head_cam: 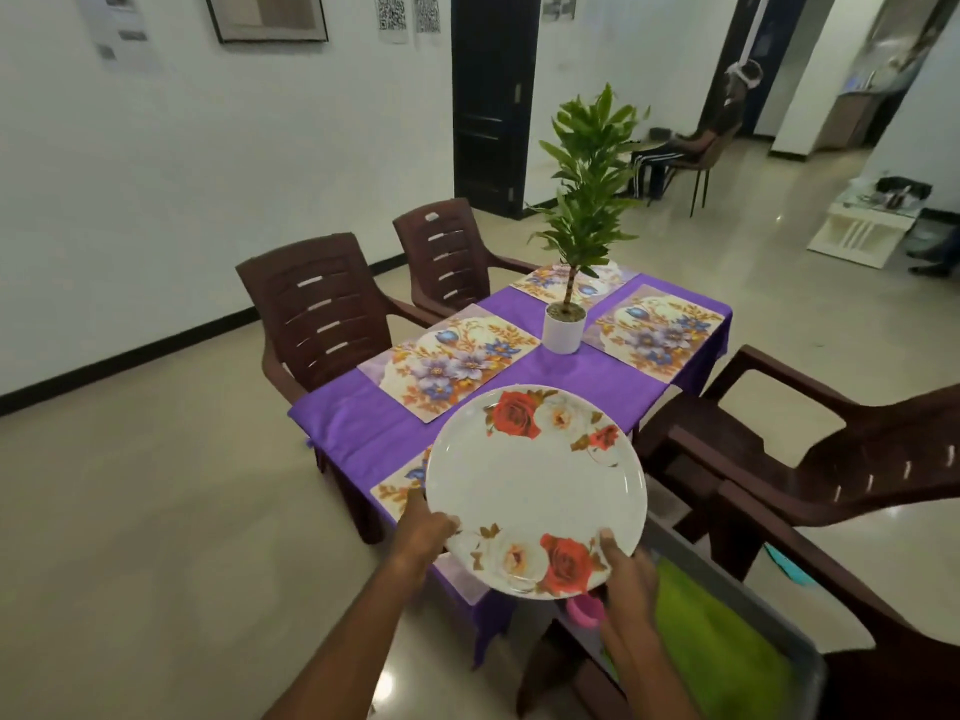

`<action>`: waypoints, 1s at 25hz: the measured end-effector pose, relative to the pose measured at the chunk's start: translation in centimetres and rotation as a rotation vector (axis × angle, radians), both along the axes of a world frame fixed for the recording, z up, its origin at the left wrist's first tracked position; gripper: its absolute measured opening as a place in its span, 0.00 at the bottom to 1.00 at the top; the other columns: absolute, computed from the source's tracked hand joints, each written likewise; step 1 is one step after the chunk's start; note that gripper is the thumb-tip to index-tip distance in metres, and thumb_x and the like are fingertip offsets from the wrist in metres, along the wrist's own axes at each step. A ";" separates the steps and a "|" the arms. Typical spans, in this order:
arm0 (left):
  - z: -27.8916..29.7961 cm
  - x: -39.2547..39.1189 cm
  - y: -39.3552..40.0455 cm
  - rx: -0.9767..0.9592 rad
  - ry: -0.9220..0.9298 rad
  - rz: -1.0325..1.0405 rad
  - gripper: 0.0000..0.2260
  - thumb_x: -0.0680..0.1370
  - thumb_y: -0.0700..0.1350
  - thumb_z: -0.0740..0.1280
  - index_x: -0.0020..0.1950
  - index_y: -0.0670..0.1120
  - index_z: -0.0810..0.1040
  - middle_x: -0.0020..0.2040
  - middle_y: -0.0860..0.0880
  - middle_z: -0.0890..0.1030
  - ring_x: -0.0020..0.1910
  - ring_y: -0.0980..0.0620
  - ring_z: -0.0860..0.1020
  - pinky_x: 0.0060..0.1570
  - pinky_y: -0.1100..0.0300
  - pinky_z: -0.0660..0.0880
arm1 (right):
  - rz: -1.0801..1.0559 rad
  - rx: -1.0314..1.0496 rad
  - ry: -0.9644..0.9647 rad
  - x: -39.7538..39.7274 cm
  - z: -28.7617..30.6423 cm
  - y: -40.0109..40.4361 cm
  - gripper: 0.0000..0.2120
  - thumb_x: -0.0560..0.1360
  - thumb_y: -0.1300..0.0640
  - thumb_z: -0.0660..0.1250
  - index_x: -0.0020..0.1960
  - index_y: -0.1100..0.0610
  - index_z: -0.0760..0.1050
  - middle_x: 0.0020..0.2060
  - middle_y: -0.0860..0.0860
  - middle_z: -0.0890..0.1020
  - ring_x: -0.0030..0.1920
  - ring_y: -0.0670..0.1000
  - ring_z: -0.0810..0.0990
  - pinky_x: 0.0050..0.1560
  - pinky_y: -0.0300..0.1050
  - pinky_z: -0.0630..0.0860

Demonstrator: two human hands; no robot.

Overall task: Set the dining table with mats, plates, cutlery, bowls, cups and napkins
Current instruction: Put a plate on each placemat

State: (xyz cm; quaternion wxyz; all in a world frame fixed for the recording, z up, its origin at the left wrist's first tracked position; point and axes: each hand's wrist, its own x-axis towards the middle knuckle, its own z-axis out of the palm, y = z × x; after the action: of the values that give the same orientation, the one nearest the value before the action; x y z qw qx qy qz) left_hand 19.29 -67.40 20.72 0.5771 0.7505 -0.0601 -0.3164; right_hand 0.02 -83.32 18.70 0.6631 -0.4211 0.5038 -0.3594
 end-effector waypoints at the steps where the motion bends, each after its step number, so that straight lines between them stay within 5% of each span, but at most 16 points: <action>1: 0.2 1.1 1.1 0.025 0.008 0.004 0.23 0.72 0.30 0.68 0.65 0.45 0.71 0.57 0.42 0.82 0.53 0.43 0.82 0.49 0.48 0.83 | -0.008 0.024 0.021 1.5 -0.6 1.1 0.06 0.78 0.65 0.70 0.53 0.59 0.82 0.47 0.58 0.86 0.47 0.60 0.85 0.54 0.61 0.81; 8: -6.2 9.8 2.3 0.138 0.008 -0.147 0.28 0.65 0.44 0.71 0.65 0.45 0.75 0.58 0.44 0.83 0.53 0.45 0.84 0.52 0.43 0.83 | -0.068 0.116 0.095 7.0 -4.2 3.9 0.06 0.78 0.60 0.71 0.55 0.59 0.81 0.46 0.55 0.87 0.47 0.59 0.86 0.53 0.65 0.82; 12: -5.6 11.8 0.5 0.273 -0.048 -0.203 0.24 0.68 0.40 0.73 0.61 0.44 0.70 0.55 0.44 0.80 0.54 0.43 0.80 0.54 0.44 0.81 | -0.113 0.160 0.110 9.5 -7.4 3.7 0.05 0.79 0.62 0.70 0.54 0.56 0.80 0.47 0.56 0.85 0.47 0.57 0.84 0.55 0.60 0.81; 21: -7.4 17.7 -3.8 0.508 -0.169 -0.486 0.23 0.74 0.44 0.75 0.64 0.43 0.69 0.59 0.43 0.79 0.58 0.41 0.78 0.57 0.49 0.77 | -0.280 0.256 0.183 13.2 -9.1 3.0 0.11 0.79 0.68 0.67 0.62 0.65 0.78 0.48 0.57 0.83 0.42 0.49 0.80 0.38 0.43 0.74; 25: -8.4 18.3 -3.7 0.552 -0.185 -0.570 0.24 0.75 0.45 0.75 0.66 0.41 0.69 0.62 0.41 0.79 0.60 0.40 0.77 0.59 0.50 0.76 | -0.317 0.315 0.253 13.7 -9.4 3.9 0.14 0.79 0.67 0.67 0.65 0.65 0.77 0.52 0.59 0.83 0.46 0.55 0.81 0.40 0.43 0.75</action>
State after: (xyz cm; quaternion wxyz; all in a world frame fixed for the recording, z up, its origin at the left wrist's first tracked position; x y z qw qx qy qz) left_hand 37.59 -71.13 12.34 0.2353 0.8559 -0.2302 -0.3988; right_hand 13.67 -79.40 9.34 0.5876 -0.2700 0.6923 -0.3202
